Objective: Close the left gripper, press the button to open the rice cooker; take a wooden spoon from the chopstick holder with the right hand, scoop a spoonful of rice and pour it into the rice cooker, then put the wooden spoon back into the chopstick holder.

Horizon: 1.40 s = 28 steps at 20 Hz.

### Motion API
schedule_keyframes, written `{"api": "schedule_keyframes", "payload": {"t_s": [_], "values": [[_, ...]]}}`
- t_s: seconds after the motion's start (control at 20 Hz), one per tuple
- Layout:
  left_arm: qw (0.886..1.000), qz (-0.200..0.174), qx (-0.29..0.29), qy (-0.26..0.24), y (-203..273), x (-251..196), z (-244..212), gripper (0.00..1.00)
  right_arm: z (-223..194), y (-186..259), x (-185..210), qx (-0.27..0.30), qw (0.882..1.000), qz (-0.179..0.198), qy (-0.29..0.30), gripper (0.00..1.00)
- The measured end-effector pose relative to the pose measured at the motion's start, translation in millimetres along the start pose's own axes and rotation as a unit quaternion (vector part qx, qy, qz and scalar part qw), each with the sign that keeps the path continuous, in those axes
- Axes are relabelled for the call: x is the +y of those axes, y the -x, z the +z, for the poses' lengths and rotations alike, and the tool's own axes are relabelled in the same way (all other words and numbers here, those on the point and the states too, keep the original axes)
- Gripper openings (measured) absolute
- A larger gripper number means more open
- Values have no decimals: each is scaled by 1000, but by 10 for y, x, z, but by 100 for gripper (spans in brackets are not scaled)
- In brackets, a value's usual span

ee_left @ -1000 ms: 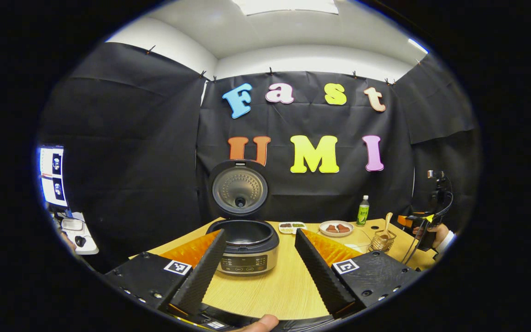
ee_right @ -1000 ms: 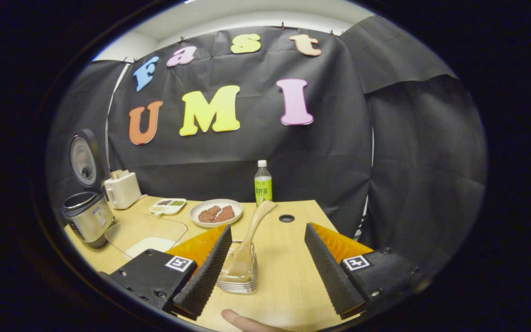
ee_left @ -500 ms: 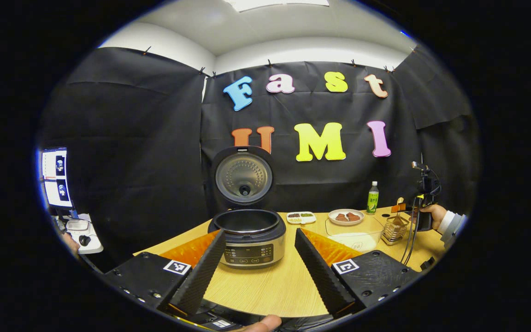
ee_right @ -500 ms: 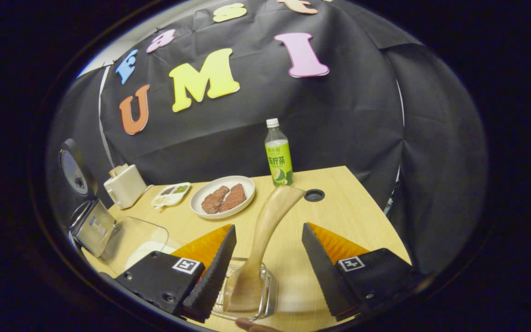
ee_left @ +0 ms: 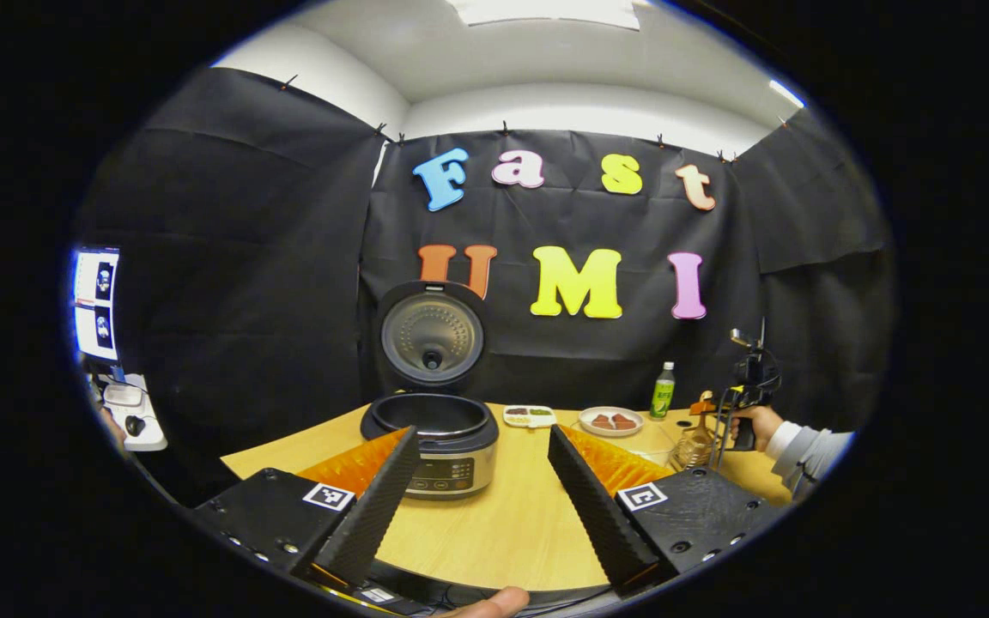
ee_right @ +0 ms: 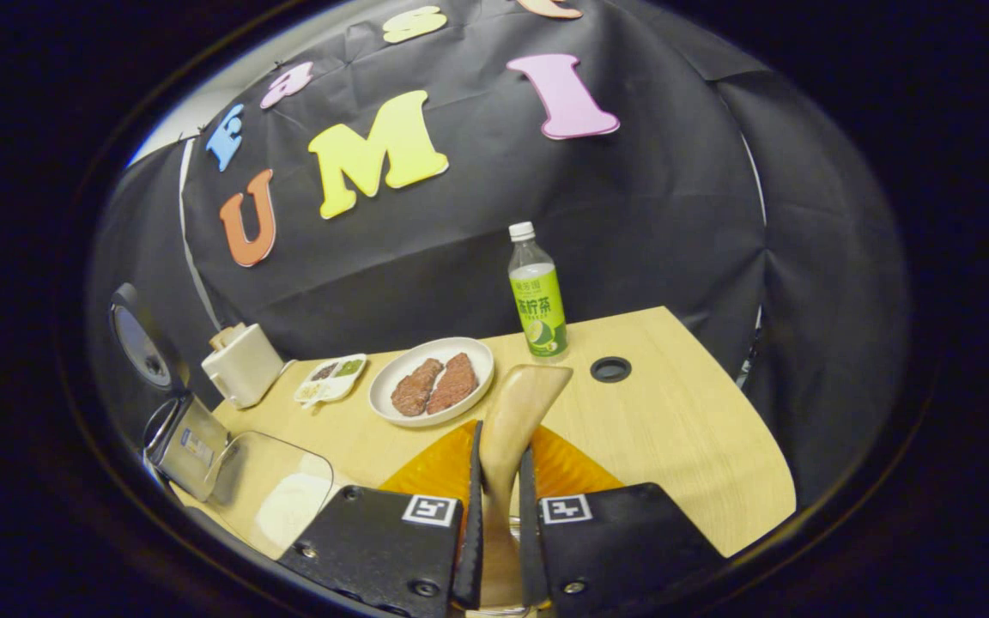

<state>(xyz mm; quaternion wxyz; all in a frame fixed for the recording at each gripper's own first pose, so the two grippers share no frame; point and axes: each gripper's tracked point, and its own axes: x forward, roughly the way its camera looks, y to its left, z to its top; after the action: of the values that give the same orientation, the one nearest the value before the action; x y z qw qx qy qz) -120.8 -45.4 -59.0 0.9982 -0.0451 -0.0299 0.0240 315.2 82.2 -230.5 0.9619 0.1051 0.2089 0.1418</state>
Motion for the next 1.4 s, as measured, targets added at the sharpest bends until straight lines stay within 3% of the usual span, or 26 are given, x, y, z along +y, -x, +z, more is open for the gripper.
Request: {"api": "schedule_keyframes", "payload": {"t_s": [0.15, 0.3, 0.45, 0.75, 1.05, 1.2, 1.4], "values": [[999, -42, 2, 18, 61, -200, 34, 94, 223, 343, 127, -31, 999, -4, 32, 18], [997, -71, 4, -12, 175, -314, 28, 94, 479, 631, 259, -73, 996, -14, 53, 17], [997, -67, -10, -37, 180, -261, 93, 94, 714, 869, 420, -110, 990, -36, 78, 15], [997, -55, -19, -40, 315, -144, 176, 94, 907, 1078, 1133, -161, 981, -43, 96, 12], [997, -63, -19, -31, 378, -157, 173, 94, 539, 793, 1817, -167, 977, -42, 129, 15], [998, -55, -32, -14, 397, -50, 274, 94, 206, 572, 1990, -147, 977, -40, 150, 14], [996, -85, -22, 5, 442, -91, 228, 94, -173, 274, 2007, -122, 978, -57, 158, 14]]}}
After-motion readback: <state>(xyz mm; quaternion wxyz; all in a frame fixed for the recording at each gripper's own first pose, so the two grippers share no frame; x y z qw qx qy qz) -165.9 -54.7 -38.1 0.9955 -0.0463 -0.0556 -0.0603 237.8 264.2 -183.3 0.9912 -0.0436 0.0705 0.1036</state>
